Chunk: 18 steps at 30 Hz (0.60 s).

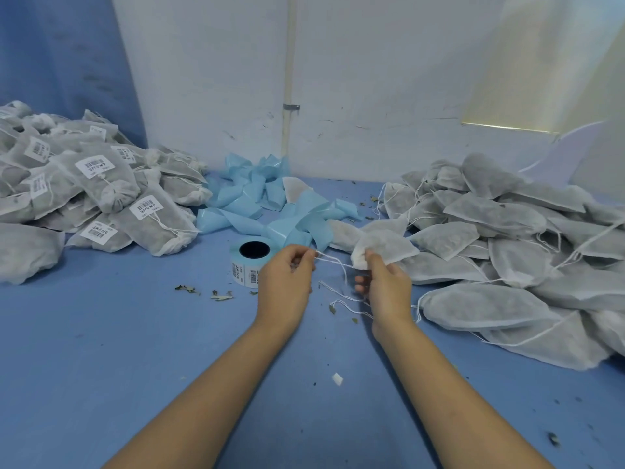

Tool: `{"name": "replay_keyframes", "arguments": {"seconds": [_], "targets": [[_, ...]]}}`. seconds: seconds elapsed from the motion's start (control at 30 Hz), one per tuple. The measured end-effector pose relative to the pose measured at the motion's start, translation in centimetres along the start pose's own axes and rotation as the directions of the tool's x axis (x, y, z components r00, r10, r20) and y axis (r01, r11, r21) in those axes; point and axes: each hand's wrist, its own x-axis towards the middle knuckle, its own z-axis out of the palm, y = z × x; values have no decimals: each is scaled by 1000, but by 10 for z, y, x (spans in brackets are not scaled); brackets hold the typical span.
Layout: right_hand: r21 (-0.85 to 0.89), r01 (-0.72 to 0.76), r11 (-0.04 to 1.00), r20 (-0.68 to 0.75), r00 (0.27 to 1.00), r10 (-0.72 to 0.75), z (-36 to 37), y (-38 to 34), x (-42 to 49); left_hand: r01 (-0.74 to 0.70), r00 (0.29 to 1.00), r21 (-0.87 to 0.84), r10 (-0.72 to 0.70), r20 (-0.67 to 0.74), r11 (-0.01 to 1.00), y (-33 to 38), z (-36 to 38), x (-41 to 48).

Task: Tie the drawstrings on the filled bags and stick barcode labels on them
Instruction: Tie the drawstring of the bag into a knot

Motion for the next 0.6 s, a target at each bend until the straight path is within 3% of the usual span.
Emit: {"name": "replay_keyframes", "arguments": {"seconds": [0.23,0.33,0.47,0.6], "targets": [[-36,20,999,12,1000,-19,1,5,0,-11,968,-236,-49,-245,972,15,-1,-3],[-95,60,994,21,998,-58,1,7,0,-68,962,-229,3,-274,971,18,-4,-4],[-170,132,977,71,990,-121,4,10,-2,52,997,-150,-59,-40,987,17,4,-7],[-173,161,972,92,985,-147,5,12,-4,305,933,-141,-267,240,942,19,17,-16]]}}
